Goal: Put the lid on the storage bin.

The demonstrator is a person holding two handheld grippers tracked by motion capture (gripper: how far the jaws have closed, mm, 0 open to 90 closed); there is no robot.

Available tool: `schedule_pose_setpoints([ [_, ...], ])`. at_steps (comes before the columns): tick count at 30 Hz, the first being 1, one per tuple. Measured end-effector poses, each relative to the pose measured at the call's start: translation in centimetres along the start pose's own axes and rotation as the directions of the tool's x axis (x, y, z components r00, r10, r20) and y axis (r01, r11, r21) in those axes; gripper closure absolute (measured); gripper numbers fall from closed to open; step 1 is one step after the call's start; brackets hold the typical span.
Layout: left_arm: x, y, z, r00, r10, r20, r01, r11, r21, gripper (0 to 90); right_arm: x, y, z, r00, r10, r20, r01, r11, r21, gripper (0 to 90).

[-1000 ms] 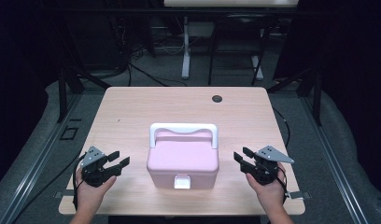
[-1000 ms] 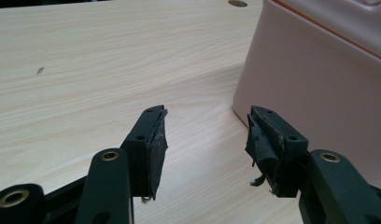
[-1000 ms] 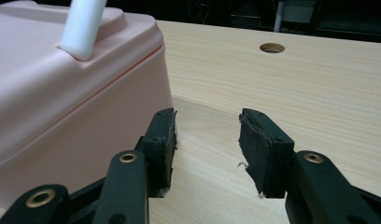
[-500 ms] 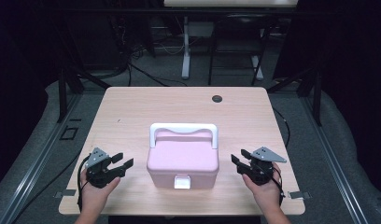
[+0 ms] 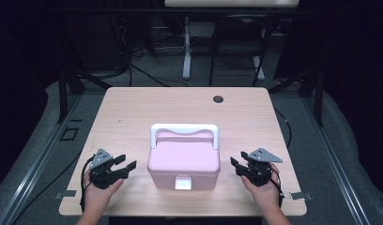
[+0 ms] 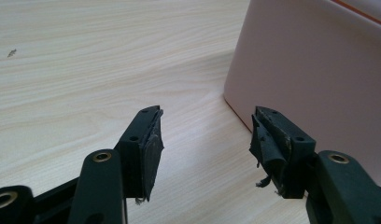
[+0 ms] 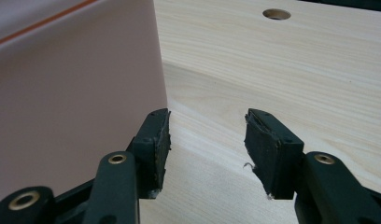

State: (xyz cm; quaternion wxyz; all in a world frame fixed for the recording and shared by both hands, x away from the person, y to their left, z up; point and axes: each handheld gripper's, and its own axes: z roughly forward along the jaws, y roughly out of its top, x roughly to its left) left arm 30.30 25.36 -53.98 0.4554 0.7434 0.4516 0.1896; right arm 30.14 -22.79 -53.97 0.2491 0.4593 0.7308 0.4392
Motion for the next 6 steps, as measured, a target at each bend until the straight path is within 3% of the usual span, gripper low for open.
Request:
schedule_pose_setpoints([
  [6,0.11,-0.06,0.09,1.0000,-0.005,0.000,0.005,1.0000,0.004,40.7,-0.27,-0.08,0.09,0.9999,0.010,0.004,-0.010,0.9999,0.005,48.4],
])
